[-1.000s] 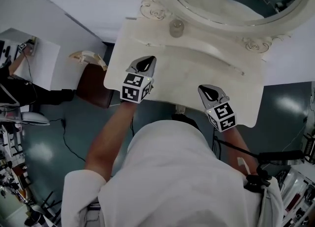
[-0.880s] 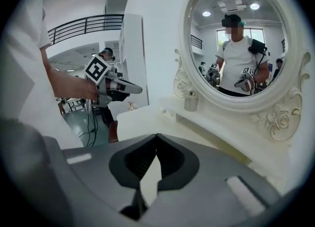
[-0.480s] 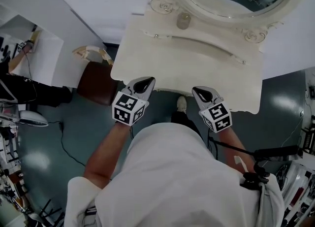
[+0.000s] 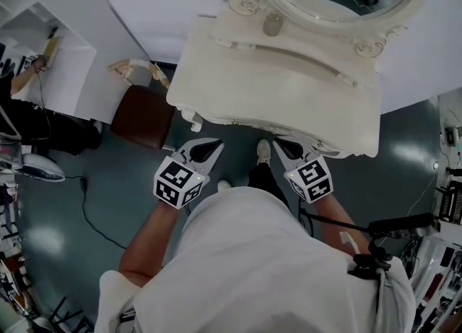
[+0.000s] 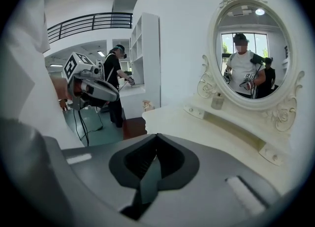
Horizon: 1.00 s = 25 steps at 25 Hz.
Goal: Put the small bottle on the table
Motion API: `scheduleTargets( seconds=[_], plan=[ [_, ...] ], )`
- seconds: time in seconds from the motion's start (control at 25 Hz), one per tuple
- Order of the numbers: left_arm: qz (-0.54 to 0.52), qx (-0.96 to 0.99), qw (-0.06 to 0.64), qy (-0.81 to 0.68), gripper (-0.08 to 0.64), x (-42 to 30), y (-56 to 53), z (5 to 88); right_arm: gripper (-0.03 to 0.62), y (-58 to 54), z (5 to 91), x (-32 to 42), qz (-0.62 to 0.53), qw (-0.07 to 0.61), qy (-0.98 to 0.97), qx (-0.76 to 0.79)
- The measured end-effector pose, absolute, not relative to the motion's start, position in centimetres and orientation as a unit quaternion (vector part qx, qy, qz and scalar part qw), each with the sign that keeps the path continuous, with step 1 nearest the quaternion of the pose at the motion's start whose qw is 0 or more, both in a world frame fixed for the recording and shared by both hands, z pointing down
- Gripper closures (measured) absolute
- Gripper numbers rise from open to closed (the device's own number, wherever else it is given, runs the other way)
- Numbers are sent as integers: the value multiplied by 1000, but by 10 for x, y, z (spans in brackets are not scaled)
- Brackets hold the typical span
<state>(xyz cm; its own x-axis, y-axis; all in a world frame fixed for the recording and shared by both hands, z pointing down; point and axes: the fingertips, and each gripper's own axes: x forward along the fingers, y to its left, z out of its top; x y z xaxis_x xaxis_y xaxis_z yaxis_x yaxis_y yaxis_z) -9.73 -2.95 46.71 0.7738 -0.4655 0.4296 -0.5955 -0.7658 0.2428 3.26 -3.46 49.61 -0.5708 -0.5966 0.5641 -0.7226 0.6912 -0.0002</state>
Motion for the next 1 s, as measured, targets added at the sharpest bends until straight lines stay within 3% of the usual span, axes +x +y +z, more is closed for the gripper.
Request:
scheduleTargets(
  seconds=[1.0],
  plan=[
    [171,925,175,-291,558,-124,22,449,592,-1,482,-13,85,269,-894,349]
  ],
)
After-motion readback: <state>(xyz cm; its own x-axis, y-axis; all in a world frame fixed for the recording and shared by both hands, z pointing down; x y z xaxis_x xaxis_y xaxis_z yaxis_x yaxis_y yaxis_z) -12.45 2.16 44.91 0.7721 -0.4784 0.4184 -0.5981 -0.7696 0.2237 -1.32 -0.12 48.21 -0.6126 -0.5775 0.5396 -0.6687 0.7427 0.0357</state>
